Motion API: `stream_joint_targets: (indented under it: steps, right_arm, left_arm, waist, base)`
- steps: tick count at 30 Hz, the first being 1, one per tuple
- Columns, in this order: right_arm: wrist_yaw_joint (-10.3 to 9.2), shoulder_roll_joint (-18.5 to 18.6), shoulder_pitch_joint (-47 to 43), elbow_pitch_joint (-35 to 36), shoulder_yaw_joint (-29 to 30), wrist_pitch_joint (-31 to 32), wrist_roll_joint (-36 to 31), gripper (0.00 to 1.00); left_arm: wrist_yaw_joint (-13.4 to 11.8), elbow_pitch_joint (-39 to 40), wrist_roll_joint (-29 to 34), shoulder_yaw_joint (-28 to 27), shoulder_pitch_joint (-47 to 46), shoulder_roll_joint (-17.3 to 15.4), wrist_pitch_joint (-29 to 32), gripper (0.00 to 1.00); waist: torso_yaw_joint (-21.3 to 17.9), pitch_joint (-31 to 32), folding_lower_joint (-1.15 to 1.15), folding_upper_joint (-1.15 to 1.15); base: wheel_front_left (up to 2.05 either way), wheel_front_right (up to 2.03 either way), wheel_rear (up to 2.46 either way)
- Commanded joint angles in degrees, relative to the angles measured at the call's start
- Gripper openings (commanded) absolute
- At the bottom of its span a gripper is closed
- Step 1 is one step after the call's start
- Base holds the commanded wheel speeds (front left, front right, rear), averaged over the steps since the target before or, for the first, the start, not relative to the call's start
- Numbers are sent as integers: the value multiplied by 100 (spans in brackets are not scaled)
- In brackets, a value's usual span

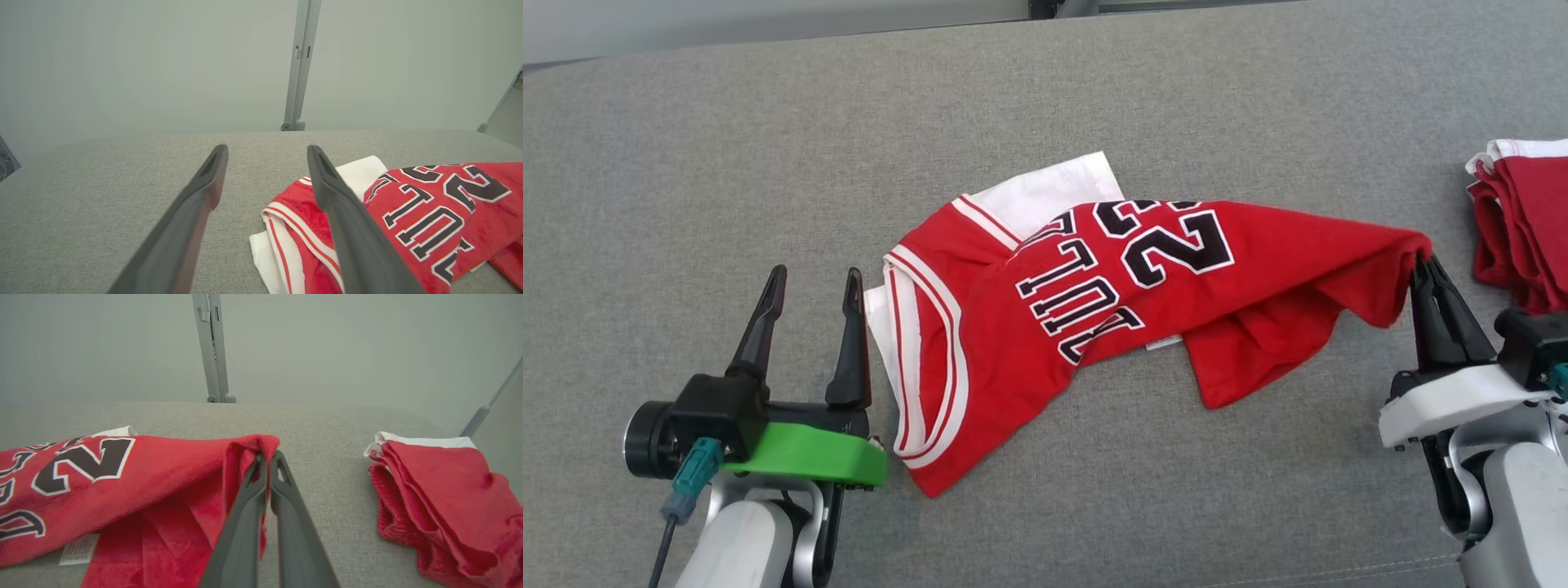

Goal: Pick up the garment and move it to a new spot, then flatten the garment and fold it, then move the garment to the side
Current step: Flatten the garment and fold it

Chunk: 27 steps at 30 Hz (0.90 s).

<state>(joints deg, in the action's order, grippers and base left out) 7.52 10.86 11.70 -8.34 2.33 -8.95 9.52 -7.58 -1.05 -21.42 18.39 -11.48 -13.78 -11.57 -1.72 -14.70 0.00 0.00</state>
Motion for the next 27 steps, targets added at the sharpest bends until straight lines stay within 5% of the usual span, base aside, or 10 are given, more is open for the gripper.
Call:
stream_joint_targets:
  steps: [1, 4, 5, 6, 7, 13, 27]
  right_arm:
    - [-7, -31, 6, -197, 67, -112, 54, 0]
    - [-7, -71, 207, -686, 117, -287, 119, 0]
    - [-7, -67, 261, -808, 125, -341, 124, 31]
    - [-7, -71, 310, -916, 139, -383, 130, 93]
    - [-7, -88, 357, -981, 146, -427, 148, 100]
    - [-7, -121, 351, -949, 155, -581, 36, 100]
    - [-7, -450, -600, 368, -213, -360, -180, 100]
  left_arm:
    - [14, -8, 15, -2, -96, -45, 22, 100]
    - [28, -26, 20, 18, -148, -57, 20, 100]
    - [31, -34, 22, 21, -152, -65, 18, 100]
    - [33, -40, 24, 27, -159, -71, 17, 100]
    - [33, -46, 27, 33, -173, -74, 13, 100]
    - [-9, -107, 18, 56, -90, -55, -50, 100]
    - [-137, -114, -40, 101, 416, -108, -90, 100]
  waist:
    - [9, -65, 0, 0]
    - [20, -116, 0, 0]
    - [23, -124, 0, 0]
    - [30, -129, 0, 0]
    - [38, -128, 0, 0]
    - [100, 51, 0, 0]
    - [165, 708, 0, 0]
  base:
    - [0, 0, 0]
    - [0, 0, 0]
    - [0, 0, 0]
    - [0, 0, 0]
    - [0, 0, 0]
    - [0, 0, 0]
    - [0, 0, 0]
